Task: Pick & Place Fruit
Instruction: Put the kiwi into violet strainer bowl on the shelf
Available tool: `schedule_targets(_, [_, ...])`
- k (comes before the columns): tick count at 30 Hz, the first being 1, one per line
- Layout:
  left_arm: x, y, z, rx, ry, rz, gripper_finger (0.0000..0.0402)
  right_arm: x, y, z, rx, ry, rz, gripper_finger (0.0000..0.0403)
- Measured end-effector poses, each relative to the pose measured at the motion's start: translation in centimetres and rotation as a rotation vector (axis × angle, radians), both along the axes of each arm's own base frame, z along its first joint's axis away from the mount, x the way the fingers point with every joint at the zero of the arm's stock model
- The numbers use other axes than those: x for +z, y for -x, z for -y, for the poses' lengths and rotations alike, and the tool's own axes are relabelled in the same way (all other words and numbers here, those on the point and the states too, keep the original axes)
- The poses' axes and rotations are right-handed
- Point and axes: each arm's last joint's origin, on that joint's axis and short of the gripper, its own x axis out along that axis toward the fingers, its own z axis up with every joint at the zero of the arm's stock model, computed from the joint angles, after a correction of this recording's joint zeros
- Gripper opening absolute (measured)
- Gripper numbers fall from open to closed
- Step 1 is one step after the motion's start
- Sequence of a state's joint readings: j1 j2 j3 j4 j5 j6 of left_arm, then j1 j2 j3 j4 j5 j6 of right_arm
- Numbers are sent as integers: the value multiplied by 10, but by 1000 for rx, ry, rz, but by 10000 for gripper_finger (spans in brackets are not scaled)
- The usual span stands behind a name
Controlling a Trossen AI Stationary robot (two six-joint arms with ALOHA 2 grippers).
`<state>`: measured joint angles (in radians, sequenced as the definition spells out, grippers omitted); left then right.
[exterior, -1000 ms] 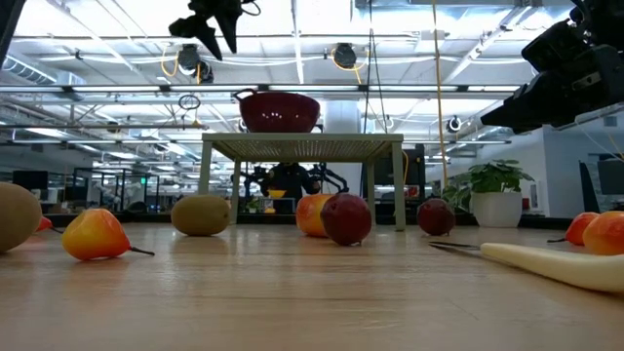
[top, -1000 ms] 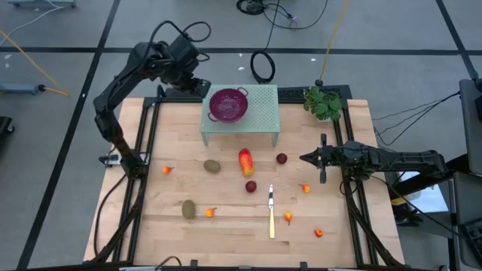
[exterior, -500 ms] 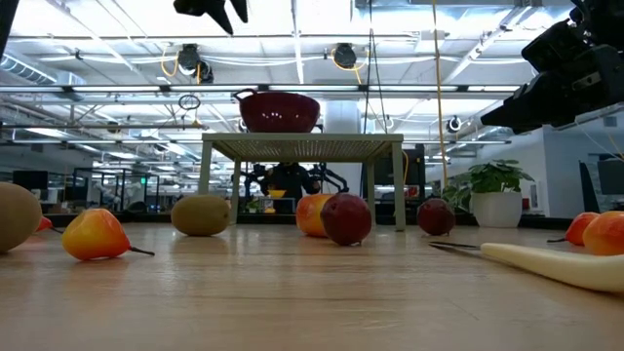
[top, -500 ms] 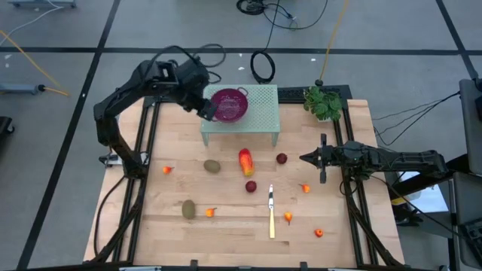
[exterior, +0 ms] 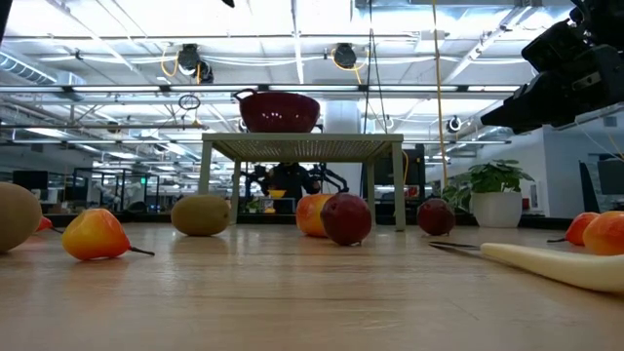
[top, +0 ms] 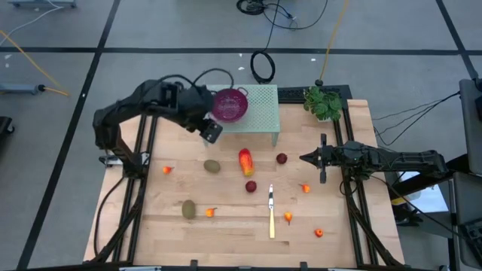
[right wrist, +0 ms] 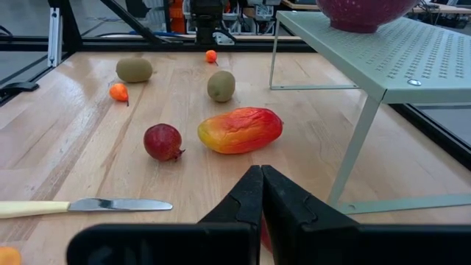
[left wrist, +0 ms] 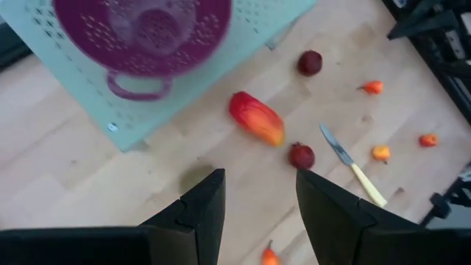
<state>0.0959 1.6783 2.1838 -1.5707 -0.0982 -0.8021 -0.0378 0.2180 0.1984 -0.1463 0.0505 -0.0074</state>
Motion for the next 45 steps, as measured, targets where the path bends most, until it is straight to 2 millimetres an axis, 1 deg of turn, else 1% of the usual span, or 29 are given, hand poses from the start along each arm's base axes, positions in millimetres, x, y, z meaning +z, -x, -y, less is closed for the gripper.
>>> schedule_targets(7, [0,-1,34,36,50,21,168,0,0,0,0,0,0,4])
schedule_targets(15, [0,1,71,95,92,48,168,0,0,0,0,0,0,4])
schedule_targets(20, [-3,2,92,145,131,53,168,0,0,0,0,0,0,4])
schedule_targets(22, [-10,2,99,180,156,31,168,0,0,0,0,0,-1,4])
schedule_targets(27, [-35,1,121,238,213,-69,168,0,0,0,1,0,-1,4])
schedule_targets(33, [-61,5,145,345,257,-165,168,0,0,0,0,0,-1,4])
schedule_targets(38, [-72,12,163,416,278,-191,168,0,0,0,0,0,-1,4])
schedule_targets(45, [-83,22,182,525,309,-207,168,0,0,0,1,0,-1,4])
